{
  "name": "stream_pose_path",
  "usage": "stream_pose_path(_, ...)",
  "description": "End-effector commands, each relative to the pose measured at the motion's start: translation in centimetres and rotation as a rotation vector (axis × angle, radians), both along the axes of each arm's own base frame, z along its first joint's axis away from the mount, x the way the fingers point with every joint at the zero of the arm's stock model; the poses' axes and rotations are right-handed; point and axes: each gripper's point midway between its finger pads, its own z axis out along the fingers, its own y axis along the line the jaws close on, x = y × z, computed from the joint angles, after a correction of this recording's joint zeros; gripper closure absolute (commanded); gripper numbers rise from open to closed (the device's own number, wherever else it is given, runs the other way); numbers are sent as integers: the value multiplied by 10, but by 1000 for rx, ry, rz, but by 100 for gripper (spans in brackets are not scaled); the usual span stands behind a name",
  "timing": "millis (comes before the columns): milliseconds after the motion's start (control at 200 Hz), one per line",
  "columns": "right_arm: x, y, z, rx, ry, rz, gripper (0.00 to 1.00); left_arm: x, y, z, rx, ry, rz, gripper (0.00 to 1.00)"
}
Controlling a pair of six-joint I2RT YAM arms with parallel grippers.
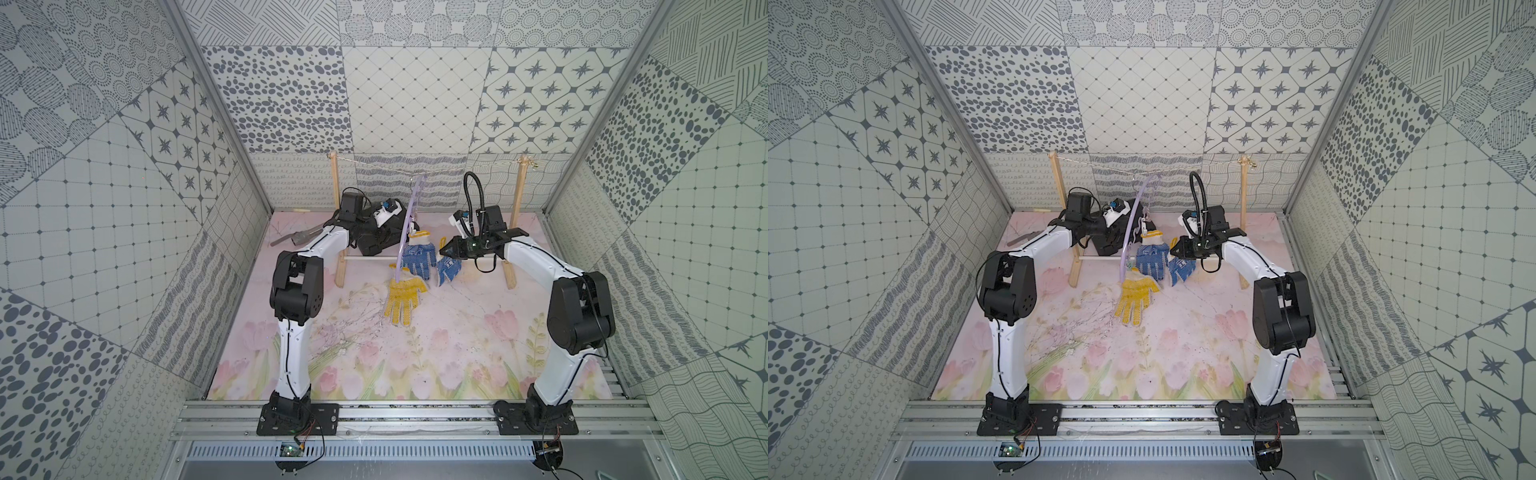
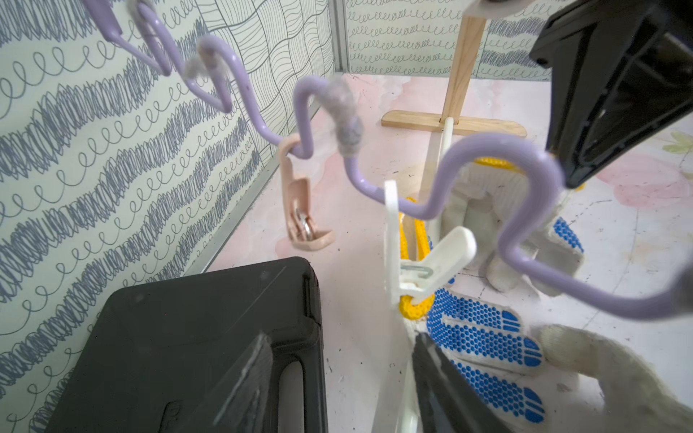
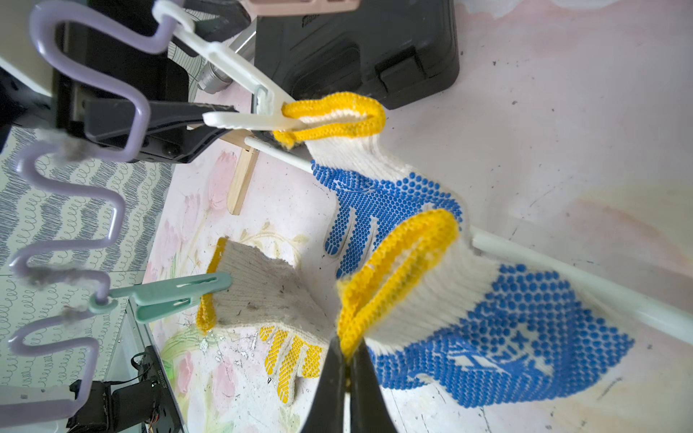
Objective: Clip the gloves onto a hanger to dry
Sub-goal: Adjust the hanger on the clothesline.
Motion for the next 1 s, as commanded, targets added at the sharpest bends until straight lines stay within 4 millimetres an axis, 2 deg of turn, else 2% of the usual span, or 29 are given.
stream_pose_path(0, 9, 6, 9, 17, -44, 6, 100, 16, -6, 4, -11, -74, 24, 37)
stream_pose_path(220, 8, 6, 6, 14, -38, 3, 100, 27, -21, 8, -35, -122, 67, 41)
stream_pose_path(430, 6, 6, 4, 13, -38, 7, 100, 28, -40, 16, -78, -153, 30, 38)
stream_pose_path(620, 6, 4, 4, 9, -39, 9, 100, 17, -47, 22, -114, -165, -63, 26)
stream_pose_path(996, 7, 5, 6, 33, -41, 14, 100, -3, -57, 22, -149, -167, -223, 24)
